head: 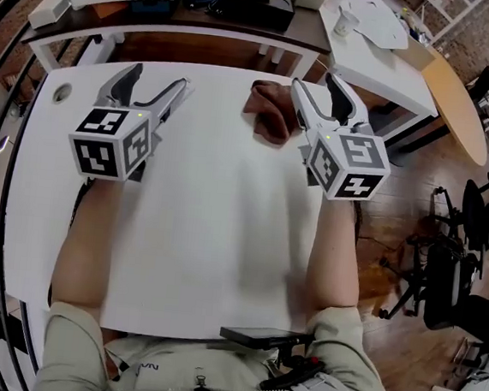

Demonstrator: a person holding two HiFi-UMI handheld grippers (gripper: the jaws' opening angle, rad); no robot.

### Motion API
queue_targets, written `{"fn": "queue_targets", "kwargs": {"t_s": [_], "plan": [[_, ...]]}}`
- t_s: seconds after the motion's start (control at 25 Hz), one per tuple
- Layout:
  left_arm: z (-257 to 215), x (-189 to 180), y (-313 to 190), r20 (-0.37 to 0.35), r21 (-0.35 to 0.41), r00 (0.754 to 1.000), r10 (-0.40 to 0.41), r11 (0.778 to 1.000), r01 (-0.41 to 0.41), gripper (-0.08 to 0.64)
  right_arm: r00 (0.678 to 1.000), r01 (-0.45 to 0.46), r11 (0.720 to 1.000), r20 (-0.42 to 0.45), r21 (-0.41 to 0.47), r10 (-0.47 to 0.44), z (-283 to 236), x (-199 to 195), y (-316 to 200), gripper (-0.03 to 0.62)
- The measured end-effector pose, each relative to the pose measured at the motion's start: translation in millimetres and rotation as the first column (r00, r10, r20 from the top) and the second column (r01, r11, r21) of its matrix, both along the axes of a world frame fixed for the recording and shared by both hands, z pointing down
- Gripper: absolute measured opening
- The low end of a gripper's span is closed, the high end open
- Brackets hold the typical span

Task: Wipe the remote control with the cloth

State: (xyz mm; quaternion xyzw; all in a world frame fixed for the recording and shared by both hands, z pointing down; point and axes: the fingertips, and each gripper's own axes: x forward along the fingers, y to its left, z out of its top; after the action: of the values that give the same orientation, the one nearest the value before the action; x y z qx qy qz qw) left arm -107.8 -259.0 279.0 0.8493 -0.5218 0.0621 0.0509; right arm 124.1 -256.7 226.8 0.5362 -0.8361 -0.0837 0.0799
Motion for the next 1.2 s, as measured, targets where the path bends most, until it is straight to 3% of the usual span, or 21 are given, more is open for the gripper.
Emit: {"fn": "queue_targets", "kwargs": {"t_s": [0.2, 0.44, 0.76, 1.2], "plan": [[17.7, -4.2, -13.6, -0.021, -0.057, 1.000, -0.006, 0.998, 0.004, 0.367, 0.998, 0.029, 0.996, -0.052, -0.085, -0.034, 23.3, -8.4, -17.3, 0.304], [44.1, -4.4, -16.4, 0.018, -0.145, 1.000, 0.023, 0.989, -0.020, 0.397, 0.991, 0.060, 0.983, -0.106, -0.176, -0.079, 50.7, -13.4, -29.3, 0.330], [83.9, -1.3, -14.5, 0.126, -0.282, 0.989, 0.083, 0.958, -0.045, 0.405, 0.976, 0.066, 0.940, -0.174, -0.336, -0.131, 96.5, -13.8, -35.5, 0.330], [105.6, -11.4, -17.5, 0.178, -0.377, 0.980, 0.086, 0.926, -0.013, 0.405, 0.967, 0.048, 0.885, -0.199, -0.462, -0.156, 133.4, -10.3, -41.7, 0.330]]}}
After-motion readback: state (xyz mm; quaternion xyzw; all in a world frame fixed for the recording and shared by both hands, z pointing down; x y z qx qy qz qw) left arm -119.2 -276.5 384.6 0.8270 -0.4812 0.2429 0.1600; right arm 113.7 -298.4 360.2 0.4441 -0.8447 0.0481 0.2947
